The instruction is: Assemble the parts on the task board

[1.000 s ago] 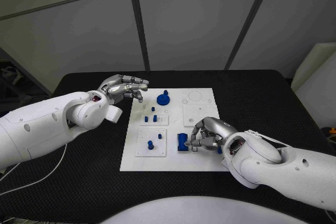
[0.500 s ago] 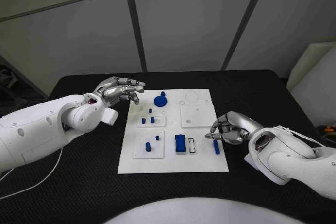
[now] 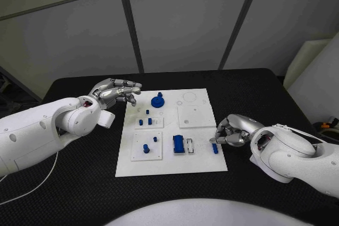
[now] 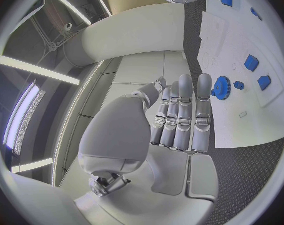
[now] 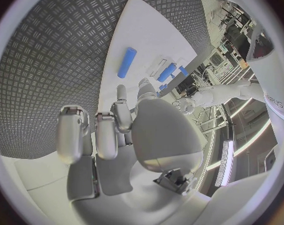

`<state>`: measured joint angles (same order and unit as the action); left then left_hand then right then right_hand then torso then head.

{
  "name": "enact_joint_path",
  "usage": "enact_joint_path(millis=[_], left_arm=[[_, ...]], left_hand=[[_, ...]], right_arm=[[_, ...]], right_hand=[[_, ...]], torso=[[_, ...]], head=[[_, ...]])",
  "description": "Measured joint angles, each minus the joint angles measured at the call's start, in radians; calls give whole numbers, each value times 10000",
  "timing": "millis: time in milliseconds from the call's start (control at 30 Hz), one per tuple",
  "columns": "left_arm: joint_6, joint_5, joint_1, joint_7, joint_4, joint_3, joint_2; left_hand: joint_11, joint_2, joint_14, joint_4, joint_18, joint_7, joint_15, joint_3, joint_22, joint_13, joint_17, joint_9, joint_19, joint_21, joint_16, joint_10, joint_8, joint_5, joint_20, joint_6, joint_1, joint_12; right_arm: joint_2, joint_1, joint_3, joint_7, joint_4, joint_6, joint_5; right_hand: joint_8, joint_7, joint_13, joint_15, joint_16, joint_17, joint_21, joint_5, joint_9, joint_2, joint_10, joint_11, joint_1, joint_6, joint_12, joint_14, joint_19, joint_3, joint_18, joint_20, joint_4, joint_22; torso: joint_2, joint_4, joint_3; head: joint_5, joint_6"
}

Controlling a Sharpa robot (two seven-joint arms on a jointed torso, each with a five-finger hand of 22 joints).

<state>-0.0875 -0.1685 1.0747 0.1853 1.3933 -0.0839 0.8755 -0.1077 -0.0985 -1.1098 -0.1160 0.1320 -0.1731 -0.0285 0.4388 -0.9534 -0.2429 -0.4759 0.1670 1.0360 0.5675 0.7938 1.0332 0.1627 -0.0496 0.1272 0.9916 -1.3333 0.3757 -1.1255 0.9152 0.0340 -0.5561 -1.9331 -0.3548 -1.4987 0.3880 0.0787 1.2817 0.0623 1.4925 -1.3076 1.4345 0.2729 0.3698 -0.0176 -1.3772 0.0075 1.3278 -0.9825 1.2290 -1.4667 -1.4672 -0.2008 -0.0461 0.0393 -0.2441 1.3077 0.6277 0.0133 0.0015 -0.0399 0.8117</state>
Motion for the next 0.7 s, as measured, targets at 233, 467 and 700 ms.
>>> enact_joint_path(millis=[233,467,700], left_arm=[[0,0,-3,0,2,0,14],[1,0,-7,0,2,0,15],[1,0,-15,1,2,0,18]], left_hand=[[0,0,0,0,0,0,0,0,-1,1,0,0,0,0,0,0,0,0,0,0,0,0],[0,0,0,0,1,0,0,0,-1,1,-1,0,0,0,0,0,0,0,0,0,0,0],[0,0,0,0,0,0,0,0,-1,1,-1,0,0,0,0,0,0,0,0,0,0,0]], right_arm=[[109,-16,-18,-195,150,418,-195],[231,-30,-25,-325,279,705,-342],[306,-79,-31,-442,336,959,-521]], right_hand=[[0,-16,-14,0,0,1,0,0,5,0,0,0,0,-16,0,0,0,-32,0,0,-32,0],[0,16,-14,1,0,1,0,0,22,1,1,0,0,-54,0,0,0,-32,-1,0,-32,-1],[3,-16,-14,1,0,1,0,0,70,1,-23,-24,0,-86,0,0,0,-32,-1,-1,-32,-1]], torso=[[-2,-12,-1],[-7,-27,-1],[-7,-27,-1]], head=[[-13,29],[-23,49],[-19,82]])
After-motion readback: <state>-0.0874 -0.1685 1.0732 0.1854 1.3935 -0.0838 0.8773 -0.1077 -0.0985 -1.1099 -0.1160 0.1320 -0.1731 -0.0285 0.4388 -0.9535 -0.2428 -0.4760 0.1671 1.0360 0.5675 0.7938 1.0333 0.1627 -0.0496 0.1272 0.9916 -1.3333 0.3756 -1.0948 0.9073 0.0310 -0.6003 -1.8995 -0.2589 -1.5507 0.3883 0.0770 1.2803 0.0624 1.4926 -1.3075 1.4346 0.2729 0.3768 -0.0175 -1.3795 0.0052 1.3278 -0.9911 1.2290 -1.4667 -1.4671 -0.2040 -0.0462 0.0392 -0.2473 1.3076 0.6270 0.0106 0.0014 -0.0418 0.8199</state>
